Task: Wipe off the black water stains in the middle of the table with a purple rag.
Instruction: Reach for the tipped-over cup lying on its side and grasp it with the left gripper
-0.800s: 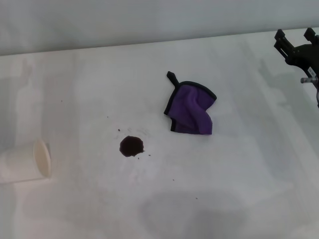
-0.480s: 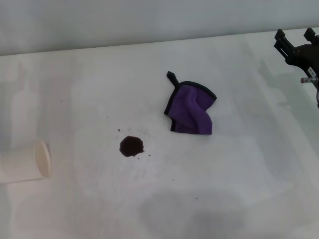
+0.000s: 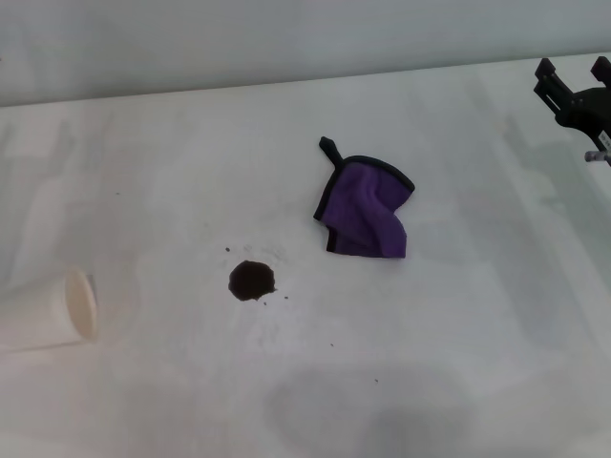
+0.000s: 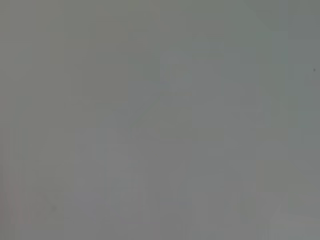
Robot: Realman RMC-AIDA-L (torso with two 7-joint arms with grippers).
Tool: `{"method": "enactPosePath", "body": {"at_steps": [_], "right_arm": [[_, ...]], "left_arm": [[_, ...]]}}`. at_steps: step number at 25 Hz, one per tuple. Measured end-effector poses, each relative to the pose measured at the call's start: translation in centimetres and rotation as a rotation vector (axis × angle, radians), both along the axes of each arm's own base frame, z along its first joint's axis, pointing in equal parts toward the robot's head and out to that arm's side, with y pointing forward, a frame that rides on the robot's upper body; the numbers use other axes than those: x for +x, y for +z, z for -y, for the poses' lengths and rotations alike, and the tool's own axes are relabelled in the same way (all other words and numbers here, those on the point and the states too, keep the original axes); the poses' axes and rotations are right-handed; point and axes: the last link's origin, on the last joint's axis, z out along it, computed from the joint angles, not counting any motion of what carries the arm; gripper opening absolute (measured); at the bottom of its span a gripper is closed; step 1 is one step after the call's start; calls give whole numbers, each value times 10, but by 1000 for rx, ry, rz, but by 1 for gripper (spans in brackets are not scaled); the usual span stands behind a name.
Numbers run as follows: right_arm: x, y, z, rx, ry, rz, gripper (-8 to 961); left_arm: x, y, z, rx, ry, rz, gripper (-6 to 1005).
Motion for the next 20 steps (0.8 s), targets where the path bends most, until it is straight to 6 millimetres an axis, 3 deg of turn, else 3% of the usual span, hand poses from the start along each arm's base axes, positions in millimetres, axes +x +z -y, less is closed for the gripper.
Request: {"method": "enactPosePath", "body": {"at_steps": [5, 20], "right_arm": [[0, 0, 0, 0, 1, 0, 853], [1, 5, -2, 15, -1, 7, 853]], "left_arm": [[-4, 17, -5, -135, -50, 116, 877], [6, 47, 0, -460, -199, 127, 877]]}}
